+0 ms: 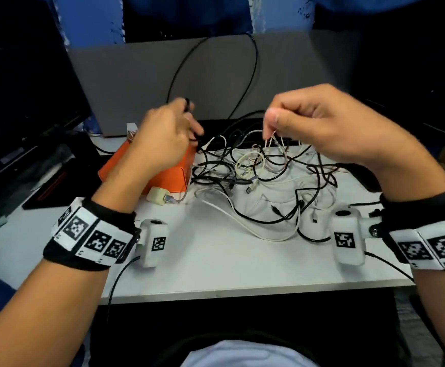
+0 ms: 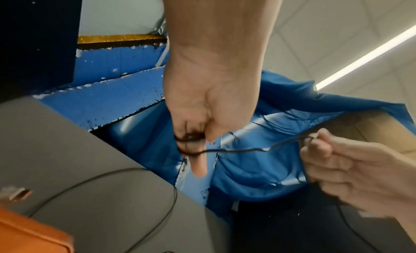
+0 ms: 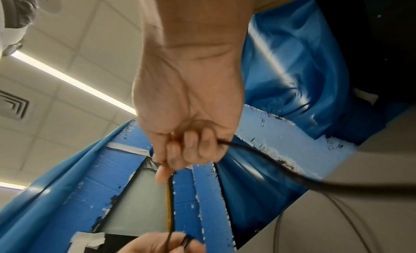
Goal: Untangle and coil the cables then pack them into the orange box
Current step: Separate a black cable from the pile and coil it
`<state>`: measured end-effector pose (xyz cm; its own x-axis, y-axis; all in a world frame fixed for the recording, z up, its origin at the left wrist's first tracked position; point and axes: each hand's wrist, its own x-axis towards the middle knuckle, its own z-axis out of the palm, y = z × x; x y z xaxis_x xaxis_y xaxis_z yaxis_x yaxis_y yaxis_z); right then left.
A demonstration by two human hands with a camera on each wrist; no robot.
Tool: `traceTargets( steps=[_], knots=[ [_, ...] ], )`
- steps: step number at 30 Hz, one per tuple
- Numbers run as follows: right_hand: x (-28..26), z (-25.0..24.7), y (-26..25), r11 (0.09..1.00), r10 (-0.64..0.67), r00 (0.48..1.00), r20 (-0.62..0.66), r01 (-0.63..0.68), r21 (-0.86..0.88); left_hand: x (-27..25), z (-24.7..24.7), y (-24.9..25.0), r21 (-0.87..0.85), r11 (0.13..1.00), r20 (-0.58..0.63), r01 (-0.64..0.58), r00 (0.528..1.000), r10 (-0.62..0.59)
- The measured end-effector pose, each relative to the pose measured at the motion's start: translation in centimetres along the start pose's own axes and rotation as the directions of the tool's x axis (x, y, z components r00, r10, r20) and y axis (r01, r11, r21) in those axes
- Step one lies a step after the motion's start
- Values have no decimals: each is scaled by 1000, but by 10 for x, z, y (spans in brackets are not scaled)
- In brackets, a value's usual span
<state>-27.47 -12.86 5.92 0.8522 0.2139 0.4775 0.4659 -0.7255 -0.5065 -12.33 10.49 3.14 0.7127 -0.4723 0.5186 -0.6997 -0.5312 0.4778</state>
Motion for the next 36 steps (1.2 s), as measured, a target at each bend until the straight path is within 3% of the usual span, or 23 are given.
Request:
traceTargets(
  steps=[1,3,5,7,9,12,14,17,19,20,22,24,25,26,28,30,33,36],
  knots=[
    [1,-3,6,1000,14,995,-94,-14,-5,-4,-2,5,-11,1000,154,20,988,-18],
    [4,-8,16,996,35,960,-278,-55,-65,-11,-7,14,-201,978,432,58,901,36],
    [6,-10,24,986,44,913,-406,-105,-130,-17,-15,17,-448,890,536,89,824,187],
    [7,-8,32,978,64,892,-449,-145,-150,-21,-20,18,-655,745,513,122,797,320],
    [9,-2,37,962,105,912,-397,-194,-190,-22,-20,20,-754,636,476,162,803,360],
    [11,13,36,880,122,946,-301,-243,-408,-19,-10,23,-786,588,445,194,837,319],
    [13,24,24,904,30,962,-272,-142,-403,-18,-2,26,-779,591,435,211,860,267],
    [13,39,6,968,-70,977,-199,19,-250,-19,4,34,-814,525,418,249,879,231],
    [13,48,-2,997,-5,990,-138,-5,-73,-21,5,39,-840,474,399,263,892,213],
    [13,50,-5,993,47,992,-119,-34,109,-21,5,41,-842,473,390,257,898,205],
    [13,50,-9,851,169,982,-82,-103,514,-21,6,42,-834,498,370,237,910,186],
    [15,44,-10,712,284,956,-80,-154,685,-20,7,42,-821,524,353,227,923,152],
    [15,43,-11,707,323,941,-98,-171,686,-20,7,42,-812,539,346,223,928,137],
    [14,43,-13,769,346,928,-141,-194,609,-20,8,42,-801,557,344,220,930,128],
    [13,48,-15,947,280,925,-258,-222,230,-21,10,42,-779,586,356,223,927,121],
    [14,54,-13,978,173,934,-314,-201,-60,-22,12,42,-784,572,377,240,917,132],
    [16,53,-5,974,172,938,-302,-208,-91,-23,13,40,-848,438,407,297,895,182],
    [13,53,-4,981,194,961,-200,-183,70,-23,16,41,-890,291,416,351,886,206]
  ],
)
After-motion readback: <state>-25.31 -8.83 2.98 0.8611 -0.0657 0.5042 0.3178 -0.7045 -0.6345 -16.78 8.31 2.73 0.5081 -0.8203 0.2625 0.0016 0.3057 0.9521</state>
